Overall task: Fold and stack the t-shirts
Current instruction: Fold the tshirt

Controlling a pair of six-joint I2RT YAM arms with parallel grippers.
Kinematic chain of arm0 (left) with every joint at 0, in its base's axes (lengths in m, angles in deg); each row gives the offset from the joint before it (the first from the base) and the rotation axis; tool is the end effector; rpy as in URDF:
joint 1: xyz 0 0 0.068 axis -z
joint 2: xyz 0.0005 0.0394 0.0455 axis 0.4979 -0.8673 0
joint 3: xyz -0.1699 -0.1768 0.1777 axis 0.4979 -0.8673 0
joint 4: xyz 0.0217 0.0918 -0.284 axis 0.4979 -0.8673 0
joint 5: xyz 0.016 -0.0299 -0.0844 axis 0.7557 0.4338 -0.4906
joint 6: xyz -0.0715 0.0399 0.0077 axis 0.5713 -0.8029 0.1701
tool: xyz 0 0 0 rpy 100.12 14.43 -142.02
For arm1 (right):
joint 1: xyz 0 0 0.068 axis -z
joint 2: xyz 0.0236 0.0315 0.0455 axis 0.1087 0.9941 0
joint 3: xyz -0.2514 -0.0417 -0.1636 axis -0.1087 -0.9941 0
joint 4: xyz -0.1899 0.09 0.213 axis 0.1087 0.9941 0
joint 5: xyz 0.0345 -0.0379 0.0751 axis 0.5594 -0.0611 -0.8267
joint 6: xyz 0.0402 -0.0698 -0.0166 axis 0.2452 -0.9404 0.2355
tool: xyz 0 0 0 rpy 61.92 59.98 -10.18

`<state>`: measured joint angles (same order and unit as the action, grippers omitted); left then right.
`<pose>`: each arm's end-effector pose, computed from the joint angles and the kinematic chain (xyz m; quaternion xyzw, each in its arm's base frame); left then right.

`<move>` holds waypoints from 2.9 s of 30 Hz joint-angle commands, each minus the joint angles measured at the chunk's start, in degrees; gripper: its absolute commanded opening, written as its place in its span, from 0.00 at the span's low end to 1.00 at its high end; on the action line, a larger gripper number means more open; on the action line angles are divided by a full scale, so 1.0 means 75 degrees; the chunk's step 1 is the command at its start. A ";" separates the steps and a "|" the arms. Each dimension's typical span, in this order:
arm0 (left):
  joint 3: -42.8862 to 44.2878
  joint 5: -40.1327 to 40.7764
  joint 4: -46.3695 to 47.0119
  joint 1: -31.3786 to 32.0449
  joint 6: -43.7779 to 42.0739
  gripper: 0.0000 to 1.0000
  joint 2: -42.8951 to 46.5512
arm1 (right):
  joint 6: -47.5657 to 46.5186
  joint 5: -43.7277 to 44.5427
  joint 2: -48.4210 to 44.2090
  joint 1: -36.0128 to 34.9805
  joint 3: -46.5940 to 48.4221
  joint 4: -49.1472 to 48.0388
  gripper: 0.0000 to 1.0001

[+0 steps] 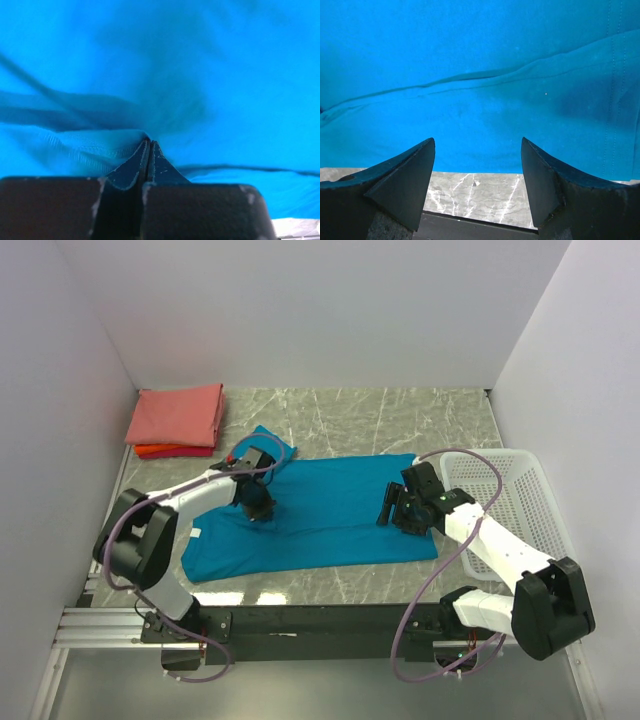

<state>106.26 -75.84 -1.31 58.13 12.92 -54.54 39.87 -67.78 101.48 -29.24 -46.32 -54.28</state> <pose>0.3042 -0.1594 0.1472 -0.2519 0.9501 -0.1058 0.1507 0.2422 0.1062 0.1870 0.0963 0.9592 0.1473 0.2212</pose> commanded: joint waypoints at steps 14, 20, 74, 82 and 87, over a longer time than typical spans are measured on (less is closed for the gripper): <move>0.1548 -0.0103 -0.0030 0.0109 -0.1293 0.02 -0.1240 | 0.0082 0.0055 0.0476 -0.0003 0.0183 -0.0312 0.76; 0.1923 0.0035 -0.0158 0.0355 -0.1622 0.19 -0.1615 | 0.0047 0.0044 0.0641 -0.0015 0.0312 -0.0289 0.76; 0.8673 0.2485 -0.1002 -0.1590 -0.3907 0.17 -0.6584 | -0.0316 0.1086 0.2410 0.1391 0.2771 -0.1050 0.78; 0.8640 0.2789 -0.0652 -0.1590 -0.4235 0.01 -0.6234 | -0.0316 0.1730 0.3955 0.1427 0.4677 -0.0829 0.77; 0.7808 0.2766 0.0028 -0.1567 -0.4189 0.01 -0.5333 | -0.0340 0.2303 0.5441 0.1462 0.6028 -0.0268 0.76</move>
<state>167.20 -56.30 -3.69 46.22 -17.90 -100.50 38.01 -55.39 137.68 -18.90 -6.54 -59.87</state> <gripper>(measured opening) 0.023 0.762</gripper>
